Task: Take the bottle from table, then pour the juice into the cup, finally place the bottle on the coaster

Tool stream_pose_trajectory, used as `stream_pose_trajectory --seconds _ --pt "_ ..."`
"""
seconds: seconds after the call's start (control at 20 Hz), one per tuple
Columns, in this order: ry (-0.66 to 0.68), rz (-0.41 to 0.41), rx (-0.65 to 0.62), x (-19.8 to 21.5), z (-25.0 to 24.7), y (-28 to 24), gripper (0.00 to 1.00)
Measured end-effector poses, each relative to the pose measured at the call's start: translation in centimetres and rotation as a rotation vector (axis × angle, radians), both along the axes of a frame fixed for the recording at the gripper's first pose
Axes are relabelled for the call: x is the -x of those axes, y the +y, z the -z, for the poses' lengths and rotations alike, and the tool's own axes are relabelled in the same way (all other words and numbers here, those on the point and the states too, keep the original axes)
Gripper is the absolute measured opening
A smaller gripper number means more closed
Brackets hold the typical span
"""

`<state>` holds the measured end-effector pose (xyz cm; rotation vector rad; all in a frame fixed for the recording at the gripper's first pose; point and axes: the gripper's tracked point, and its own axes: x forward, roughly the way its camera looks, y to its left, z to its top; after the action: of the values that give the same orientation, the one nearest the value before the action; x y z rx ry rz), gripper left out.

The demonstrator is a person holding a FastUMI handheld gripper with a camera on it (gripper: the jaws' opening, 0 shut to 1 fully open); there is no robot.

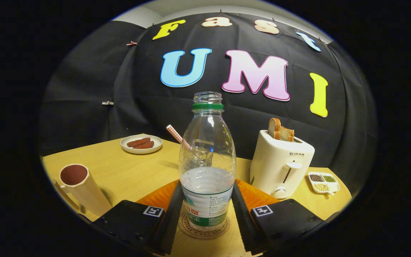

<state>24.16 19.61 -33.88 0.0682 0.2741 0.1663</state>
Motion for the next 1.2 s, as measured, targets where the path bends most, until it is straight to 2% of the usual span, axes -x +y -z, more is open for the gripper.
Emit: stream_pose_trajectory --seconds 0.3,0.7,0.95,1.2 --pt "0.052 -0.018 -0.005 0.5 1.4 -0.1 0.79" --pt "0.093 -0.049 0.035 2.1 2.5 0.2 0.99" --pt "0.105 -0.022 0.072 3.2 2.1 -1.1 0.98" --pt "0.100 0.012 0.083 5.7 -0.2 -3.5 0.98"
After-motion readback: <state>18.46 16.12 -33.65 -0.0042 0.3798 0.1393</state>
